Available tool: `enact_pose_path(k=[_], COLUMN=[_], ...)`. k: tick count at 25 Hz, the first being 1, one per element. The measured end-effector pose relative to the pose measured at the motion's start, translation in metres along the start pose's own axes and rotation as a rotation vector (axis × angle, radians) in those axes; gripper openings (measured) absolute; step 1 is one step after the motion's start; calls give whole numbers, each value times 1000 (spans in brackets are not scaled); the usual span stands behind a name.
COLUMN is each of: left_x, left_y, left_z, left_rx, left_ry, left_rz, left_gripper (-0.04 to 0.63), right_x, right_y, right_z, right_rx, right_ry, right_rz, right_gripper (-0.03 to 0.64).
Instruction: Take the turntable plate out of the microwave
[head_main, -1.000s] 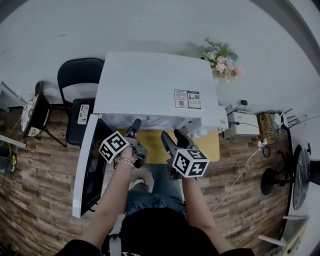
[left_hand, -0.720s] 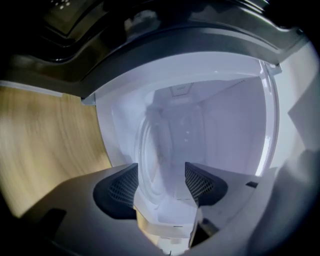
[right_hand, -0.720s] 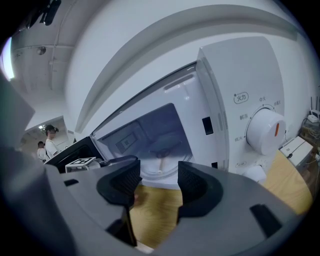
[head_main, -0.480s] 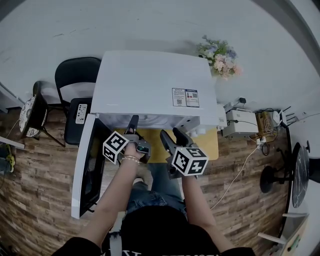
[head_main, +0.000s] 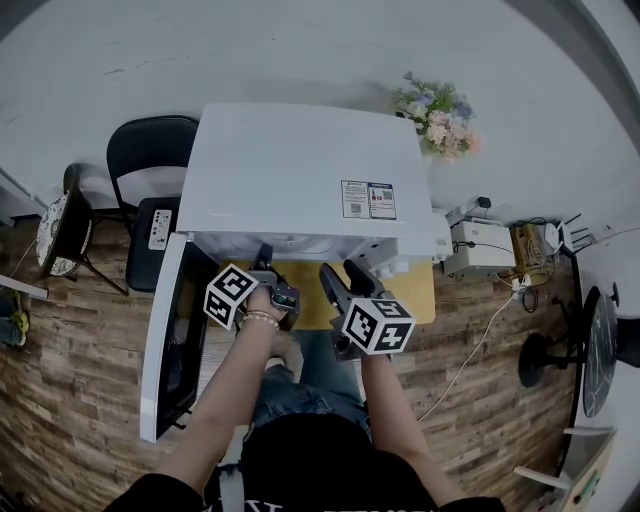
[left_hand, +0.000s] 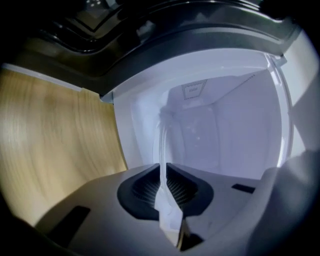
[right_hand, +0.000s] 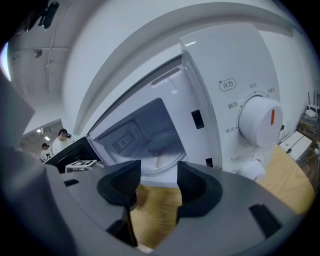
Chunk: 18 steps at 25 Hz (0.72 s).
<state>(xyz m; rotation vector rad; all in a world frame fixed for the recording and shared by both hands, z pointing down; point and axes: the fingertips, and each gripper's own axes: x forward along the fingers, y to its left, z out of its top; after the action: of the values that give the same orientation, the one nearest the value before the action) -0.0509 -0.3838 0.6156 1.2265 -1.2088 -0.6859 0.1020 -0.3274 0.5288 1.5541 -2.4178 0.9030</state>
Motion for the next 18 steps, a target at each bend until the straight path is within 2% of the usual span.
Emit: enact_pose_path(k=[1, 6, 10, 14, 18], left_x=[0, -3, -7, -13, -16], left_y=[2, 1, -2, -7, -13], left_z=[0, 0, 3, 3, 1], left_rx=[0, -43, -63, -65, -72], left_ry=[6, 13, 13, 25, 39], left_rz=[13, -2, -16, -38, -50], left_gripper=[32, 26, 25, 25, 25], right_x=[1, 11, 25, 42, 62], right_y=[0, 1, 1, 0, -4], right_z=[-1, -7, -14, -24, -30], right_rx=[7, 61, 154, 320, 560], right_ry=[1, 18, 22, 21, -2], right_rz=[3, 28, 56, 91, 128], right_gripper=[238, 235, 226, 210, 199])
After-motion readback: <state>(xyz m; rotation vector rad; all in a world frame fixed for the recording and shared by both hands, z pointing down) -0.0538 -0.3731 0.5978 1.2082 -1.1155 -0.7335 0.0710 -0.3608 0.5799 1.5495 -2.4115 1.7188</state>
